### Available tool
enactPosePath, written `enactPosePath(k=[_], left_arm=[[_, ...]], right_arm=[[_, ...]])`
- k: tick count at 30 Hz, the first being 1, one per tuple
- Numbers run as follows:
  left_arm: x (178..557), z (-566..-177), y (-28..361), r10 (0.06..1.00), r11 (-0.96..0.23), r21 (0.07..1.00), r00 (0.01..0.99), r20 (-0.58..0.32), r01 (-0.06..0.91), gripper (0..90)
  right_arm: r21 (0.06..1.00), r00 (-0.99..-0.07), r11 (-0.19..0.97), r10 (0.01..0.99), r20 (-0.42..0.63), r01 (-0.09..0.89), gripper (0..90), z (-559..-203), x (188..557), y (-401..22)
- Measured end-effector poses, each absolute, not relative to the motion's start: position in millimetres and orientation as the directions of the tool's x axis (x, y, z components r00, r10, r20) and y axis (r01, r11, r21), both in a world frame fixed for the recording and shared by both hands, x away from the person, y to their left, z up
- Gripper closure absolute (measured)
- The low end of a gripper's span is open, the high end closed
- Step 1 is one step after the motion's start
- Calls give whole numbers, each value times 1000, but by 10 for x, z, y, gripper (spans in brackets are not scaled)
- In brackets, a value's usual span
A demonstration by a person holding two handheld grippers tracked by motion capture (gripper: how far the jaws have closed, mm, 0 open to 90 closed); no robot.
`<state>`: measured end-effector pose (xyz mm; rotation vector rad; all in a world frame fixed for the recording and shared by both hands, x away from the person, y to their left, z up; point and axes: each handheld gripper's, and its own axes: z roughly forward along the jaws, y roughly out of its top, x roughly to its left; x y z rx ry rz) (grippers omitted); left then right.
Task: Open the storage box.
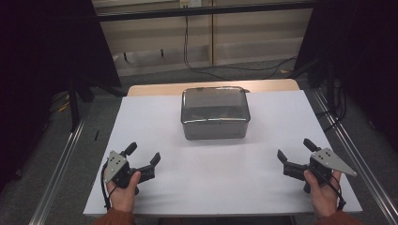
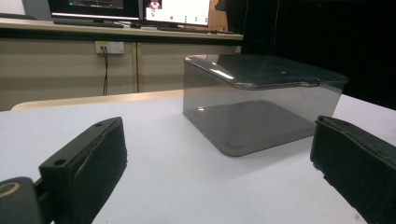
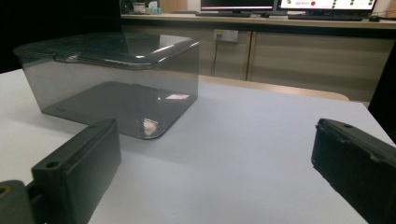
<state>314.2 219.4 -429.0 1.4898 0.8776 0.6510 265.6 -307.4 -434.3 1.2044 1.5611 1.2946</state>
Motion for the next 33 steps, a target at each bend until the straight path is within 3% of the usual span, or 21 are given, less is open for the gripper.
enactPosePath(k=[13,25,33], left_arm=[[3156,-4303,2178,852,6,980,512,-108,198,51],[3093,-4280,2138,834,24,978,535,-135,209,54],[3098,-4273,2161,836,10,976,534,-127,217,40]], right_arm=[[979,-302,38,953,25,200,21,-4363,2697,-3040],[973,-369,61,929,26,221,27,-4372,2751,-2952],[970,-409,21,909,82,241,17,-4351,2757,-2819]])
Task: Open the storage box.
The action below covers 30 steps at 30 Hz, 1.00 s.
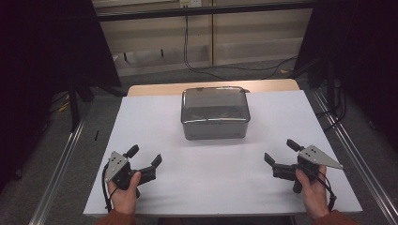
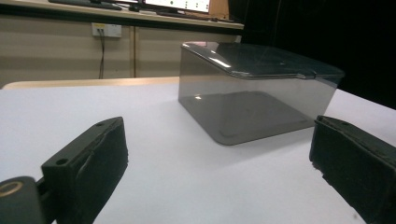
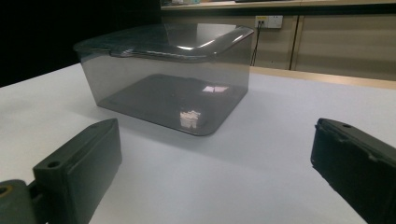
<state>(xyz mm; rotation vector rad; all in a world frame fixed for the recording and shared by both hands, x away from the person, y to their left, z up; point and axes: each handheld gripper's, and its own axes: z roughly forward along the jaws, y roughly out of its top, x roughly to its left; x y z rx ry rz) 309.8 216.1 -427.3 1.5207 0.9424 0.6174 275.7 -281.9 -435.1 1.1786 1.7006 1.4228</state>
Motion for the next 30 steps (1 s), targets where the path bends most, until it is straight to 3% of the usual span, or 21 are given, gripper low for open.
enactPosePath(k=[30], left_arm=[[3096,-4282,2156,823,3,976,553,-127,219,41]], right_arm=[[980,-554,88,832,25,177,13,-4263,2966,-2243]])
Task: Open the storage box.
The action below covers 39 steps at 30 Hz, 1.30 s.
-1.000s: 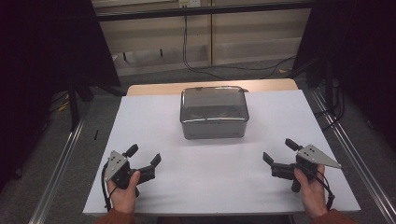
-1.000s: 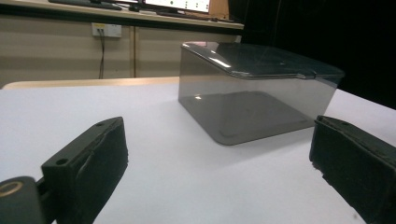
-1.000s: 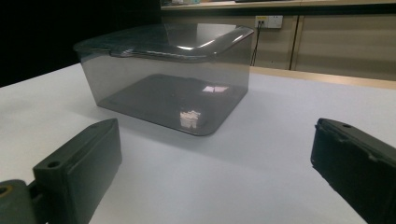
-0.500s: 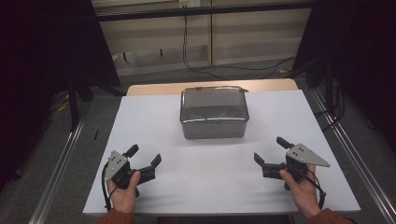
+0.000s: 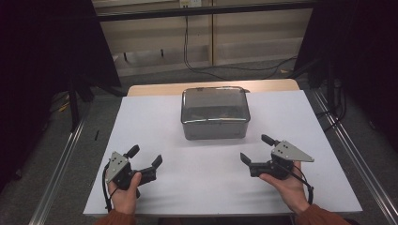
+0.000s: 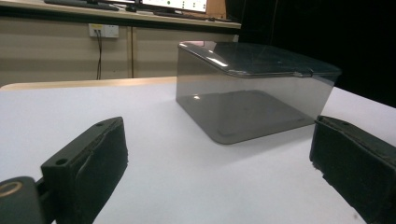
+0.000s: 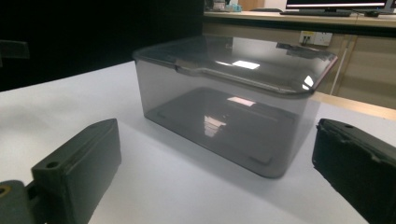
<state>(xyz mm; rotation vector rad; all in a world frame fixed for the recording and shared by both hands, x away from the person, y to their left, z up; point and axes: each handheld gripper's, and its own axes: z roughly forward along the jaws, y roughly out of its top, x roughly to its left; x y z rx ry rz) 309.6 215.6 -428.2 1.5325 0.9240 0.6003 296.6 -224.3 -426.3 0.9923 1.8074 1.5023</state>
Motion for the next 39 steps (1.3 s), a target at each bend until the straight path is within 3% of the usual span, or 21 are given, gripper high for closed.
enactPosePath(k=[21,39], left_arm=[[3102,-4301,2146,829,-6,976,546,-118,219,41],[3107,-4298,2144,827,-19,977,553,-104,213,41]], right_arm=[[985,-598,131,801,-40,109,57,-4099,3144,-1898],[948,-590,320,765,-259,-2,142,-4047,3318,-1656]])
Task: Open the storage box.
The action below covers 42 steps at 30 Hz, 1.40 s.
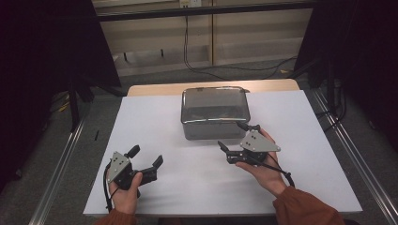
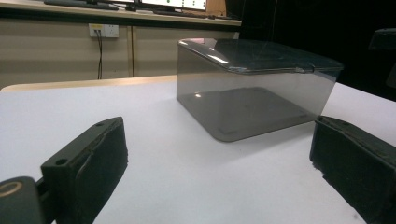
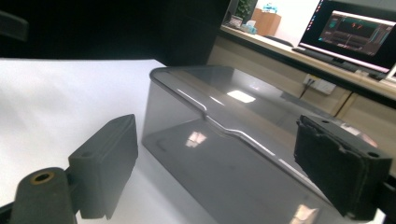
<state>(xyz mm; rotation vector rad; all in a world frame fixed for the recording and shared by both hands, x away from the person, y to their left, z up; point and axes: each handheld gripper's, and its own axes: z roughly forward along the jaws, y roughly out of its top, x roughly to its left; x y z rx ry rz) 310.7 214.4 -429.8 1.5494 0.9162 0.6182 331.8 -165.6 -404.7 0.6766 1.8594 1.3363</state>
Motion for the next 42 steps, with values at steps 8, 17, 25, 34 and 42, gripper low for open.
enactPosePath(k=[8,17,25,34,42], left_arm=[[3108,-4299,2141,827,-19,978,552,-103,210,41],[3106,-4299,2146,828,-11,977,550,-110,212,41],[3104,-4299,2149,828,-14,978,551,-107,210,41],[3105,-4298,2154,828,-13,978,550,-106,208,41],[3103,-4298,2161,831,-7,978,545,-109,206,41]], right_arm=[[917,-567,398,751,-339,-22,175,-4080,3396,-1649],[819,-518,561,668,-534,-120,194,-4058,3435,-1522],[655,-434,729,533,-727,-202,217,-4035,3455,-1397],[440,-327,857,348,-879,-270,290,-4055,3493,-1278],[240,-260,923,163,-952,-300,397,-4173,3519,-1159]])
